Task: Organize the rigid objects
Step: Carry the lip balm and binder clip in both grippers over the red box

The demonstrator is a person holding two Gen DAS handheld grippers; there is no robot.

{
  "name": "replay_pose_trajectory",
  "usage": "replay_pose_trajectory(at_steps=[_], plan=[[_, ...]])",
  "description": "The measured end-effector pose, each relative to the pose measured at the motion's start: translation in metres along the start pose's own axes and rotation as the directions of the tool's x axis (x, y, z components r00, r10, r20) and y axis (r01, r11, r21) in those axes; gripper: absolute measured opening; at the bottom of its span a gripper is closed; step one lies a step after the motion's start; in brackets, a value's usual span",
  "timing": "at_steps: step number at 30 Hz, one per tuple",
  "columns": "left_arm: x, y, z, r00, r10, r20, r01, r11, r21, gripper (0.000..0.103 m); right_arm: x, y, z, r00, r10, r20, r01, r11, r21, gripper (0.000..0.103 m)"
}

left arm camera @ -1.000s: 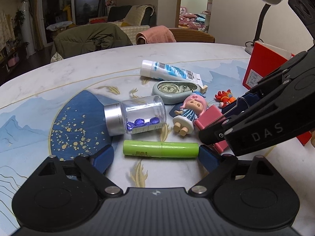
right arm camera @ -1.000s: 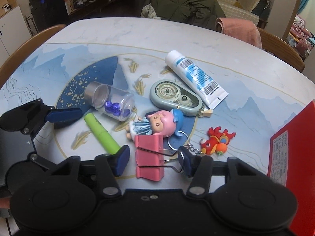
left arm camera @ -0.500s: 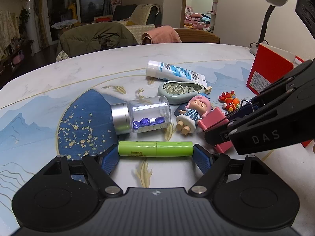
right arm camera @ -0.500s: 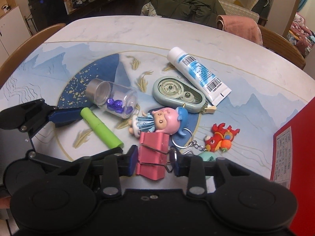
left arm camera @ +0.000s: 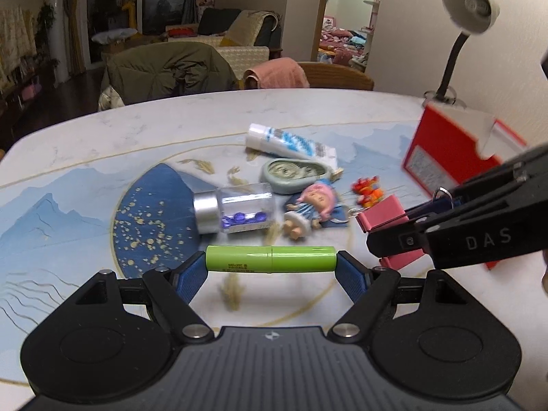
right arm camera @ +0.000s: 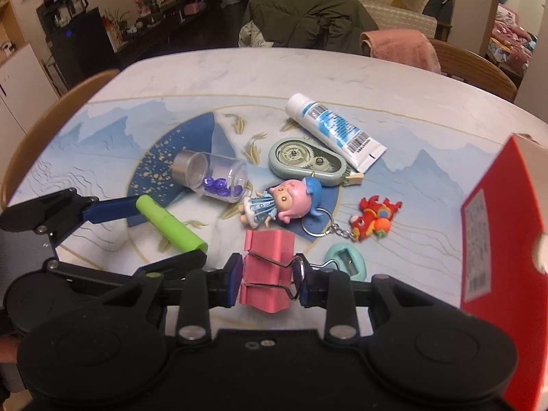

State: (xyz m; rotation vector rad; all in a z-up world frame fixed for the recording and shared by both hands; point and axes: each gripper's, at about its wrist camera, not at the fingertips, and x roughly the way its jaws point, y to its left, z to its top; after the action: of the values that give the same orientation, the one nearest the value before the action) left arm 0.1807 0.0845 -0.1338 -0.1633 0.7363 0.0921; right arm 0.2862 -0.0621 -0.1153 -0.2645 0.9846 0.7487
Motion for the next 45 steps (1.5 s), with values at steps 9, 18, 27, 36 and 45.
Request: replay_pose_trajectory(at_steps=[9, 18, 27, 36, 45], plan=[[-0.049, -0.032, 0.019, 0.997, -0.060, 0.052, 0.059, 0.998, 0.035, 0.081, -0.065, -0.011, -0.006, 0.997, 0.029, 0.077, -0.033, 0.998, 0.055, 0.031], [-0.085, -0.071, 0.040, 0.990, -0.109, 0.088, 0.101, 0.991, 0.090, 0.081, -0.121, -0.036, -0.017, 0.989, 0.036, 0.140, -0.052, 0.993, 0.110, 0.031], [-0.091, -0.131, 0.056, 0.981, -0.168, 0.094, 0.148, 0.971, 0.188, 0.081, -0.160, -0.083, -0.030, 0.981, 0.014, 0.194, -0.047, 0.984, 0.169, 0.031], [-0.069, -0.195, 0.076, 0.974, -0.217, 0.072, 0.194, 0.952, 0.237, 0.081, -0.185, -0.150, -0.045, 0.972, -0.058, 0.227, 0.002, 0.971, 0.239, 0.031], [-0.027, -0.248, 0.088, 0.977, -0.210, 0.030, 0.194, 0.939, 0.283, 0.081, -0.190, -0.217, -0.060, 0.970, -0.118, 0.214, 0.051, 0.954, 0.296, 0.031]])
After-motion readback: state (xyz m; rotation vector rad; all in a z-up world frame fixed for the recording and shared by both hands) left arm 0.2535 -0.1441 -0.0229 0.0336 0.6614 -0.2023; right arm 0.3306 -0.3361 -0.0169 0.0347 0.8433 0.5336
